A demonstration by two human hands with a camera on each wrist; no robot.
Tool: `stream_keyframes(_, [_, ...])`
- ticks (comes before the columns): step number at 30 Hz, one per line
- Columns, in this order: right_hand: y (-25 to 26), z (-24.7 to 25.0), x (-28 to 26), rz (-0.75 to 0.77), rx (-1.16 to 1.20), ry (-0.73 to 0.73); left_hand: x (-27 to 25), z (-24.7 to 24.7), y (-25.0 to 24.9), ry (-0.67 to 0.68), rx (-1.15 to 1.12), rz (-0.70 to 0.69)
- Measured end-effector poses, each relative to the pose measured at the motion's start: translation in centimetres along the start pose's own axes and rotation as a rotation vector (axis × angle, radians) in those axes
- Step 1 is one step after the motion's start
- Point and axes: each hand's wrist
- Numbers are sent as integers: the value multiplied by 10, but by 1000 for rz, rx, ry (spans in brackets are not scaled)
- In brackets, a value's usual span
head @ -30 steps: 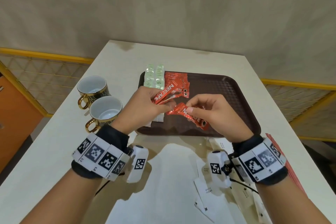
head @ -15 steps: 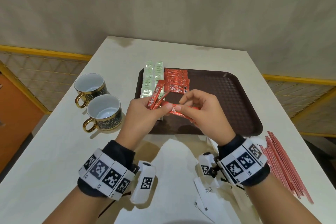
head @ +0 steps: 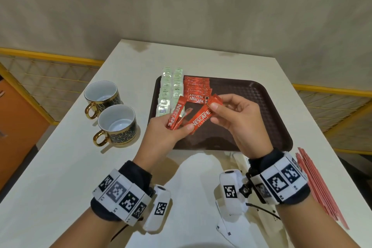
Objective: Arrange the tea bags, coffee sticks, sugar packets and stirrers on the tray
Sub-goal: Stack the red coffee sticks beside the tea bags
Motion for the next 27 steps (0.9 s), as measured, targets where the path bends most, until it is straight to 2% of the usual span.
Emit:
stream_keyframes(5, [2,0,1,39,-53,16,0,-4,1,42,46,-41])
stream_keyframes(10, [-3,4,5,26,-45,-36,0,-4,-1,70,11,-49])
stream_keyframes(17, [-13,8,1,-112,49,-19,4,-2,-1,-37,-67,-1])
stream_keyframes(20, [-14,13,3,-150,-145,38,8,2,-3,-90,6,-55])
stream_keyframes(21, [-13,16,5,-106,-267,65,10,4,-2,-90,60,-73])
stream_keyframes(24, [-7,20,14,181,-670,190,16,6,-3,-56,215,-106])
stream_keyframes(27, [1,9,25,269,-891,395,22,3,-8,-14,280,-134])
Point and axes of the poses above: each hand's wrist, its own x-axis towards the middle knuckle, its own z-axis out of the back of the hand, y = z × x, and after that the axes turned 8 degrees about -y, right-handed
